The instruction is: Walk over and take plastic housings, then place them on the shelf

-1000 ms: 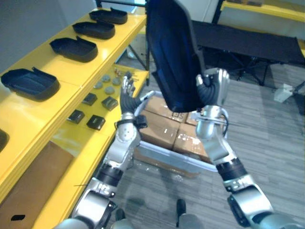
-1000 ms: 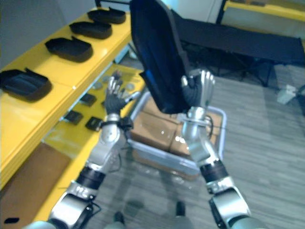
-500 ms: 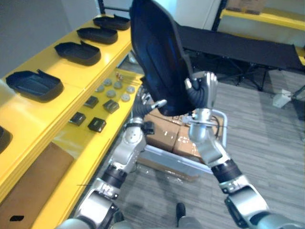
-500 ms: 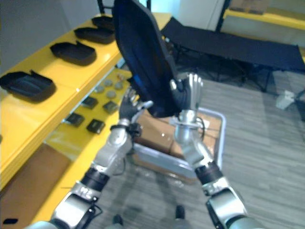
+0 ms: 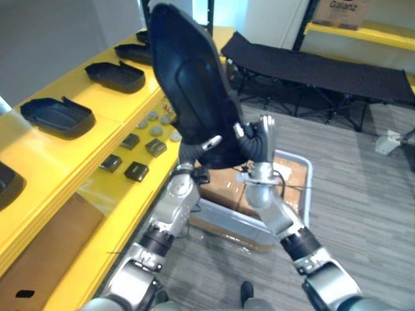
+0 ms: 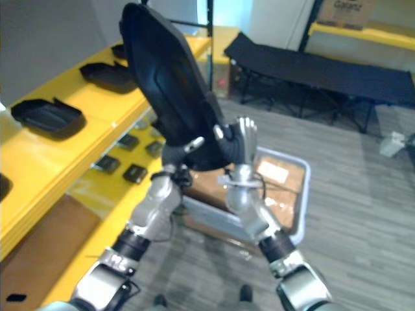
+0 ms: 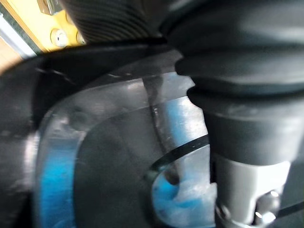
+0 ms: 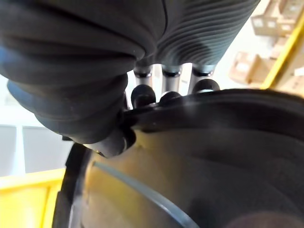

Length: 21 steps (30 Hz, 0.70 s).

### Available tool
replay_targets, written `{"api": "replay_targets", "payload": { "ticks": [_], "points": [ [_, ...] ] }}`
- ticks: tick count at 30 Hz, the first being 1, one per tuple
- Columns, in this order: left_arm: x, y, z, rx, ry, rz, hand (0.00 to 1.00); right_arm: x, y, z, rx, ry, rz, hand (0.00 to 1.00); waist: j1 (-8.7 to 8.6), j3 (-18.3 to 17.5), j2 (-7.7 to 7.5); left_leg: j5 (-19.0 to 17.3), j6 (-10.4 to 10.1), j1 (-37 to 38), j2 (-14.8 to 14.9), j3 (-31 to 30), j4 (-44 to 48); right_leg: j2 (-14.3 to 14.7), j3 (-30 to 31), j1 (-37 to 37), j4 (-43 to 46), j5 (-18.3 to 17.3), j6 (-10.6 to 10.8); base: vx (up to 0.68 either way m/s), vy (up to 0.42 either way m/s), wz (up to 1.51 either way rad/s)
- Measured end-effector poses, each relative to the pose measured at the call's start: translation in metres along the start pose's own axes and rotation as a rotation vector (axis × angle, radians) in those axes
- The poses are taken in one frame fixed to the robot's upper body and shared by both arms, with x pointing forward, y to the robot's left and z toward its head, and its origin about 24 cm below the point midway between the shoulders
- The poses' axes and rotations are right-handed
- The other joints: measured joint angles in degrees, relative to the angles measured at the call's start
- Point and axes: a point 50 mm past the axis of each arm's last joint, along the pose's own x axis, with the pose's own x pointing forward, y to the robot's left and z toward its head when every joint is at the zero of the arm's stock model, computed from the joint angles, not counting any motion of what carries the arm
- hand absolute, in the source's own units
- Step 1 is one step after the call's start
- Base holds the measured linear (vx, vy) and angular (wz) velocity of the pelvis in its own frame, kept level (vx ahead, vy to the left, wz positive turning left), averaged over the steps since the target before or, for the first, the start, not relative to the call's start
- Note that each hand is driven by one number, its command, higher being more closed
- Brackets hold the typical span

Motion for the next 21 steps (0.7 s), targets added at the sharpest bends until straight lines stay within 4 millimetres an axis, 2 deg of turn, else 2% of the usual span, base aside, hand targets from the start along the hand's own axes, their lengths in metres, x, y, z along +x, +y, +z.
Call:
{"api": "replay_targets", "payload": {
  "ticks": [4,9,14,17,18,21],
  "points": [
    [-0.005,0.006,-0.003,-0.107,-0.013,0.027,1.00,-0.010,0.004,-0.002,0.024,0.041,0.015,1.00,-0.18,-0.1,-0.18,0.0,0.0,0.0,0.0,0.1,0.0,0.0,0.0,0.0,0.0,0.0,0.0,0.00,0.000,0.00],
    [-0.007,0.011,-0.004,-0.223,-0.006,0.042,1.00,-0.017,0.008,0.006,0.058,0.026,0.021,1.00,-0.40,-0.4,-0.58,0.0,0.0,0.0,0.0,0.2,0.0,0.0,0.2,-0.1,0.0,0.0,0.0,0.00,0.000,0.00],
    [-0.009,0.012,-0.006,-0.238,-0.013,0.009,1.00,-0.018,0.007,0.006,0.066,0.034,0.012,1.00,-0.49,-1.0,-1.54,0.0,0.0,0.0,0.0,0.3,0.0,-0.1,0.2,-0.1,0.0,0.0,0.0,0.00,0.000,0.00],
    [-0.009,0.011,-0.006,-0.237,-0.015,-0.014,1.00,-0.021,0.004,0.006,0.075,0.039,0.003,1.00,-0.51,-1.0,-1.57,0.0,0.0,0.0,-0.1,0.3,0.0,-0.1,0.2,-0.1,0.0,0.0,0.0,0.00,0.000,0.00],
    [-0.009,0.010,-0.006,-0.235,-0.013,-0.018,1.00,-0.022,0.003,0.005,0.081,0.043,0.001,0.00,-0.57,-1.0,-1.57,0.0,0.0,0.0,-0.1,0.3,0.0,-0.1,0.2,-0.1,0.0,0.0,0.0,0.00,0.000,0.00],
    [-0.009,0.009,-0.007,-0.231,-0.010,-0.022,1.00,-0.026,0.002,0.005,0.121,0.046,0.006,0.00,-0.85,-1.0,-1.57,-0.1,0.0,0.0,-0.1,0.3,0.0,-0.2,0.3,-0.1,0.0,0.0,0.0,0.00,0.000,0.00]
  ]
}}
